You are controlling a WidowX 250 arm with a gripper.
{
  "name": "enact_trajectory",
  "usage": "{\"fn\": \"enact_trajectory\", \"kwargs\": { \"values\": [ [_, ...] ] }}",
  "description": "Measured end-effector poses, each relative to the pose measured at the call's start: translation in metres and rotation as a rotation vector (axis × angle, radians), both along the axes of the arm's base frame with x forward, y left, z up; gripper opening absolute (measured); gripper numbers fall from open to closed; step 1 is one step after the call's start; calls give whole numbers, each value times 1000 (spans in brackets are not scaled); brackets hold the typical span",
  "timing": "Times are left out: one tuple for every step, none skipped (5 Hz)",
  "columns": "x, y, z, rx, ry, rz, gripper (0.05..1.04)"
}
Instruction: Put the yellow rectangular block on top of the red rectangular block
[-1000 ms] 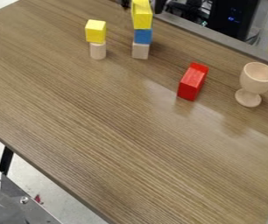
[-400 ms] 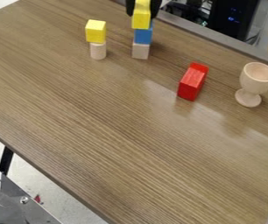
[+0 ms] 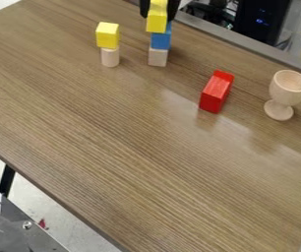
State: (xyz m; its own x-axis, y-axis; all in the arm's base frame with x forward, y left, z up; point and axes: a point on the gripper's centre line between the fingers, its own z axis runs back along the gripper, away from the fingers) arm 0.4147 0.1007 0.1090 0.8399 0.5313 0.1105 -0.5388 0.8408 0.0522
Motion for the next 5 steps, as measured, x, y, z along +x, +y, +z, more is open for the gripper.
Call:
{"fn": "enact_trajectory", "kwargs": {
  "values": [
    [-9, -8, 17, 15, -7, -115, 555],
    [-27, -34, 14, 32, 35, -275, 555],
    [-47, -59, -4, 0, 81, -390, 555],
    [-51, -86, -21, -35, 81, -475, 555],
    [-47, -100, -22, -37, 56, -499, 555]
  ]
}}
